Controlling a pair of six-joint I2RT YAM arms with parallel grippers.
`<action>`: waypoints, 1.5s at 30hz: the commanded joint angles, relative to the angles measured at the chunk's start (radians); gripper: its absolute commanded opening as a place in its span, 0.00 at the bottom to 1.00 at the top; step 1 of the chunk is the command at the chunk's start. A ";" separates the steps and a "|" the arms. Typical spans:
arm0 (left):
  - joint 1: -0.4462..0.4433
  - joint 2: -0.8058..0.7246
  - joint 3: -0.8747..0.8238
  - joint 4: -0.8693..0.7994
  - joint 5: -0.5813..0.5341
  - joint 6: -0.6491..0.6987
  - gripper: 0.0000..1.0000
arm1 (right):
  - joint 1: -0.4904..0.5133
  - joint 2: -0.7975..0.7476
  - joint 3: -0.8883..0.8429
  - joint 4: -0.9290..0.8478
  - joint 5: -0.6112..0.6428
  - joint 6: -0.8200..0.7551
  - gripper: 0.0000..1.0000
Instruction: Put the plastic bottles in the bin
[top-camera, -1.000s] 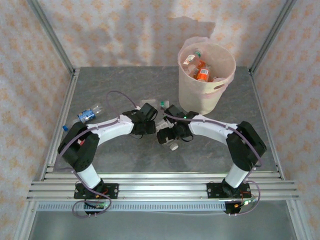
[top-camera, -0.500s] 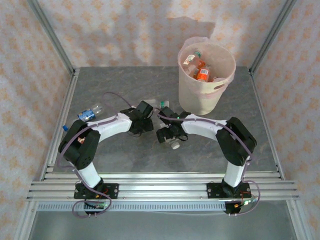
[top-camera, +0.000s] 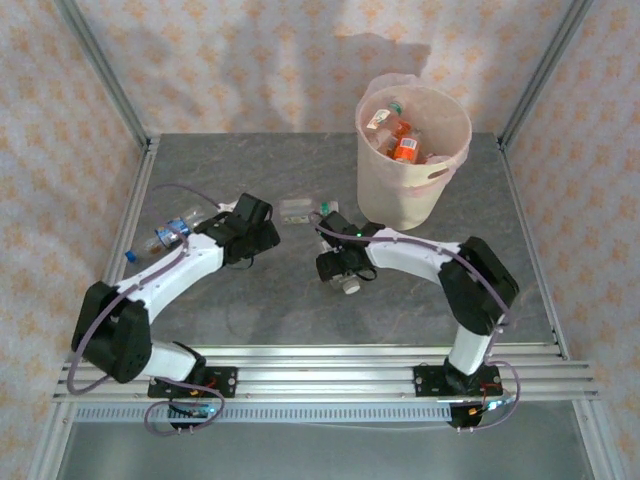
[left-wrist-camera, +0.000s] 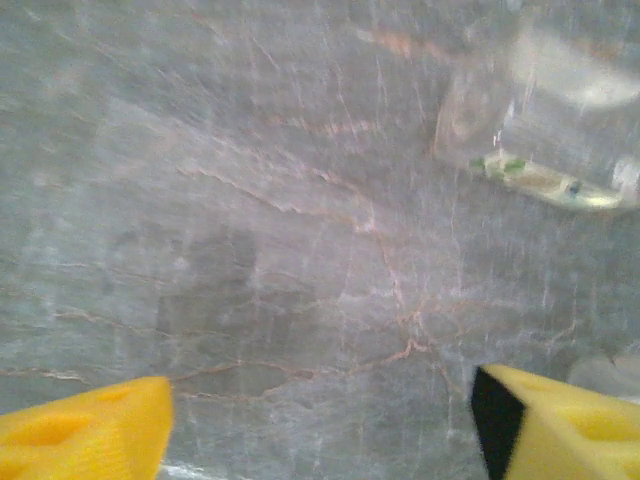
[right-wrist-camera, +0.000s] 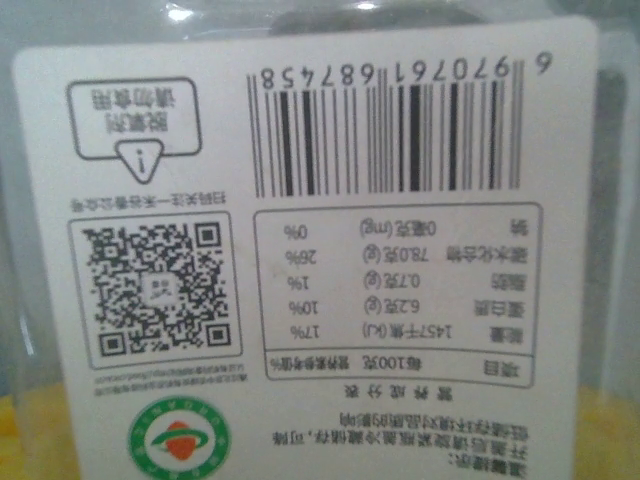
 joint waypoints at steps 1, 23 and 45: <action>0.011 -0.070 -0.010 -0.094 -0.138 -0.008 0.90 | 0.012 -0.144 0.043 -0.015 0.032 0.024 0.72; 0.012 -0.271 -0.019 -0.151 -0.283 0.043 1.00 | -0.242 -0.263 0.686 -0.124 0.254 0.081 0.62; 0.012 -0.261 -0.032 -0.135 -0.249 0.049 1.00 | -0.511 0.148 0.953 -0.197 0.138 0.315 0.68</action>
